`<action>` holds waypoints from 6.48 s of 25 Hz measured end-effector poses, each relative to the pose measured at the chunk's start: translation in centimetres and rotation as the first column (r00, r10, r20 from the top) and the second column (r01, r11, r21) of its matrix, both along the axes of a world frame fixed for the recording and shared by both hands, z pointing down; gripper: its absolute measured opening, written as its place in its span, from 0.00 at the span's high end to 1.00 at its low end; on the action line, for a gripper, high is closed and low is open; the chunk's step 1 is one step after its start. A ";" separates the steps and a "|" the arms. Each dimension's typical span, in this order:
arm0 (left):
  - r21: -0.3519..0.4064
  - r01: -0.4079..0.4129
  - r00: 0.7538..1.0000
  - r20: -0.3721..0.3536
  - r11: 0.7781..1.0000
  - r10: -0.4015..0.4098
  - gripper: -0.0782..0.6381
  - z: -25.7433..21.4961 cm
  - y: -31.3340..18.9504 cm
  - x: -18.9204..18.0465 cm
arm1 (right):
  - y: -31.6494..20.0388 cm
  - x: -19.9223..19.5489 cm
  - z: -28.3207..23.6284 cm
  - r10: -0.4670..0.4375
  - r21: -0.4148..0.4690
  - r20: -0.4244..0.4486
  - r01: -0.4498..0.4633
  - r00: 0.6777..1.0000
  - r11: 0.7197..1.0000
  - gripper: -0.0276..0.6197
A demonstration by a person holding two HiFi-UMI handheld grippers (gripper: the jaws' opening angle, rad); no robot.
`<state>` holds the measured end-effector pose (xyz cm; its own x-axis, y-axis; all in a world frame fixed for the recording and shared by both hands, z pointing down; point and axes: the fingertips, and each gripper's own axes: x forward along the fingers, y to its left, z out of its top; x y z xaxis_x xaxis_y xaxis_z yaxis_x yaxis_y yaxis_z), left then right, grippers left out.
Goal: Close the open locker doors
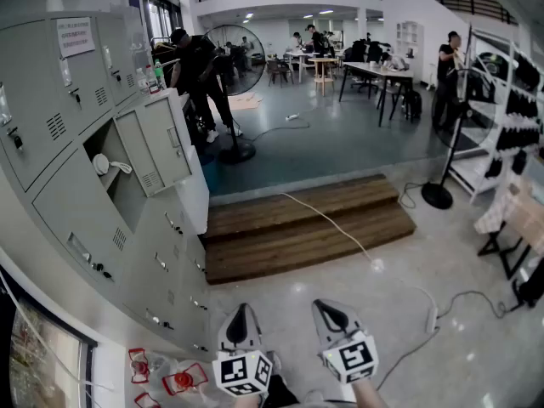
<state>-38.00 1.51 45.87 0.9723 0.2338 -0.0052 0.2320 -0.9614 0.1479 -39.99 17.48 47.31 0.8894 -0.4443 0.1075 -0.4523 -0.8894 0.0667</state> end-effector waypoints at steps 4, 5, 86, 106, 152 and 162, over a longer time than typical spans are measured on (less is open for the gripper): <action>0.000 0.004 1.000 0.014 1.000 -0.004 0.88 0.3 0.3 -0.5 | -0.1 -0.6 0.3 -0.013 -0.009 0.009 0.013 1.000 1.000 0.95; 0.000 0.006 1.000 0.018 1.000 -0.006 0.88 0.4 0.2 -0.6 | -0.1 -0.8 0.5 -0.018 -0.013 0.010 0.019 1.000 1.000 0.95; -0.046 0.021 0.997 0.075 0.999 -0.018 0.42 1.9 -12.4 35.7 | -11.4 34.2 3.6 -0.078 -0.074 0.177 0.093 0.981 0.993 0.95; -0.051 0.238 0.971 0.054 0.970 -0.235 0.42 -0.1 -8.3 52.7 | -8.0 55.3 3.0 -0.307 -0.023 0.165 0.315 0.937 0.949 0.95; -0.030 0.880 0.474 0.115 0.474 -0.873 0.42 3.1 -28.7 55.2 | -32.1 72.3 0.6 -0.857 -0.083 0.072 0.860 0.509 0.504 0.95; -0.043 0.976 0.217 0.133 0.213 -0.967 0.42 3.2 -29.7 46.8 | -36.9 68.5 1.9 -0.941 -0.103 0.131 0.949 0.311 0.299 0.95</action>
<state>8.82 -28.16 49.08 0.4388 -0.8913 0.1145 -0.8863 -0.4082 0.2188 28.50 -19.45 49.23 -0.1382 -0.9534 0.2683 -0.9805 0.1699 0.0985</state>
